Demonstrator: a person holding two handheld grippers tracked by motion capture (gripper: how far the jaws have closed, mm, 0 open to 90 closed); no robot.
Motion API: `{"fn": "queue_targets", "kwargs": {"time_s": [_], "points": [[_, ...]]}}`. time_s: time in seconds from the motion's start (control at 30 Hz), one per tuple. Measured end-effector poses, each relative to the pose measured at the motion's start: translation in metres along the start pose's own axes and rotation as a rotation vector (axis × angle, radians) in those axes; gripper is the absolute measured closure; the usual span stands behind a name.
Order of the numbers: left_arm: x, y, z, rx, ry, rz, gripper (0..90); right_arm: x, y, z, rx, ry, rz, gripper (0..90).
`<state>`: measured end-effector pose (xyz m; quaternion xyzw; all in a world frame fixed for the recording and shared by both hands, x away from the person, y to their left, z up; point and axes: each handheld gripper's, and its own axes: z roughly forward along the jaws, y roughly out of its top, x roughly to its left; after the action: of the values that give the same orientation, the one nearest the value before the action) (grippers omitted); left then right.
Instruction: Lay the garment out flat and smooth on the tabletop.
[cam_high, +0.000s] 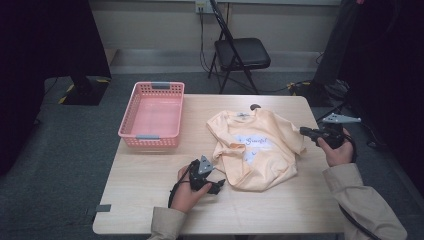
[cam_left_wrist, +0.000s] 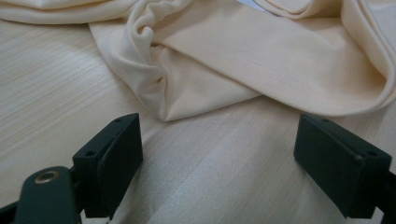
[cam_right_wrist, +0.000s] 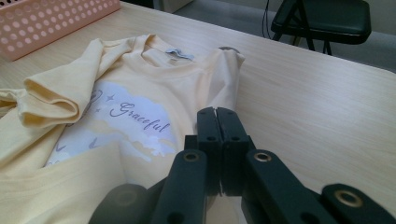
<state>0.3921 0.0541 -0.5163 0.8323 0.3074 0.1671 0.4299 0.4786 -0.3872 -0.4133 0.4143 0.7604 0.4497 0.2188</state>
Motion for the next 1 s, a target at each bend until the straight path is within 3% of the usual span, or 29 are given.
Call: {"fn": "queue_targets", "kwargs": {"time_s": [0.17, 0.43, 0.47, 0.53, 0.57, 0.73, 1.0], "points": [[0.000, 0.000, 0.000, 0.001, 0.000, 0.000, 15.0, -0.010, -0.004, -0.006, 0.000, -0.018, 0.014, 89.5], [0.000, 0.000, 0.000, 0.001, 0.000, -0.001, 14.9, -0.031, -0.004, -0.011, 0.005, -0.112, 0.043, 90.0], [0.000, 0.000, 0.000, 0.001, 0.000, -0.001, 14.9, -0.033, -0.003, -0.011, 0.006, -0.125, 0.041, 87.9], [0.000, 0.000, 0.000, 0.000, 0.000, 0.000, 14.9, -0.036, -0.002, -0.012, -0.010, -0.148, 0.055, 70.8], [0.000, 0.000, 0.000, 0.000, 0.000, 0.000, 15.0, -0.036, -0.002, -0.012, -0.021, -0.139, 0.057, 69.2], [0.000, 0.000, 0.000, -0.001, 0.000, -0.001, 14.9, -0.018, -0.006, -0.007, -0.019, -0.083, 0.028, 43.1], [0.000, 0.000, 0.000, -0.001, 0.000, -0.002, 14.9, 0.015, -0.030, 0.010, 0.030, 0.034, -0.007, 23.7]]}}
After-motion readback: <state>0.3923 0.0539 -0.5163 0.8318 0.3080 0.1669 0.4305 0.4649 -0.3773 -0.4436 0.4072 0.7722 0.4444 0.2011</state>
